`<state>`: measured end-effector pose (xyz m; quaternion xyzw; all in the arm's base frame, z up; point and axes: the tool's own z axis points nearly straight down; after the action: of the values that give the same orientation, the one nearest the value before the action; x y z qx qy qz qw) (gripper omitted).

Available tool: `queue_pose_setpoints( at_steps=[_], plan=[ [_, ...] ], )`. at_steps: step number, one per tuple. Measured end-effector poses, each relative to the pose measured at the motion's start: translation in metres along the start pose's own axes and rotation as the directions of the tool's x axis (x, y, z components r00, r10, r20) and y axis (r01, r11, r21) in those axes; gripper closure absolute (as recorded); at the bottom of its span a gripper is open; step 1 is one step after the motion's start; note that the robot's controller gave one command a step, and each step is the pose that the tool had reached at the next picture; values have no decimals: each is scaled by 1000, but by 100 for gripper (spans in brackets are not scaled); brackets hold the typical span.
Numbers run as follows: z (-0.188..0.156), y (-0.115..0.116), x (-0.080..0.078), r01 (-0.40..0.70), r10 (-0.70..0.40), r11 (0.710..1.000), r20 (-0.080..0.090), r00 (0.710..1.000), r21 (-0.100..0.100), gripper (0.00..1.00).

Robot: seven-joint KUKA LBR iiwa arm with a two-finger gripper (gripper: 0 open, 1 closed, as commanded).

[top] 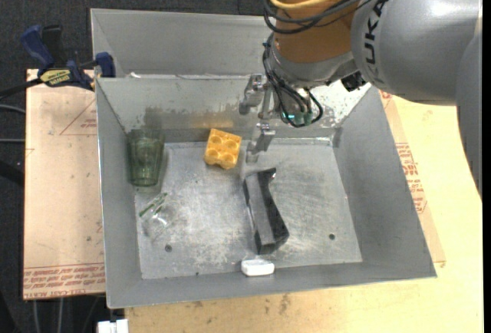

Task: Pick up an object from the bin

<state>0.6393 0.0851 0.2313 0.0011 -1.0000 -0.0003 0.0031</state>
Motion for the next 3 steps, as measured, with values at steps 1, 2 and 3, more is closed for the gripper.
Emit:
queue_pose_setpoints(
  at_steps=[1, 2, 3],
  plan=[
    [-5, 0, -1, -1, 1, 1000, 8, 1000, -1, 0],
    [44, -18, 0, 25, -25, 1000, 14, 1000, -1, 0],
    [87, -27, -12, -64, 64, 998, 8, 998, -1, 0]
  ],
)
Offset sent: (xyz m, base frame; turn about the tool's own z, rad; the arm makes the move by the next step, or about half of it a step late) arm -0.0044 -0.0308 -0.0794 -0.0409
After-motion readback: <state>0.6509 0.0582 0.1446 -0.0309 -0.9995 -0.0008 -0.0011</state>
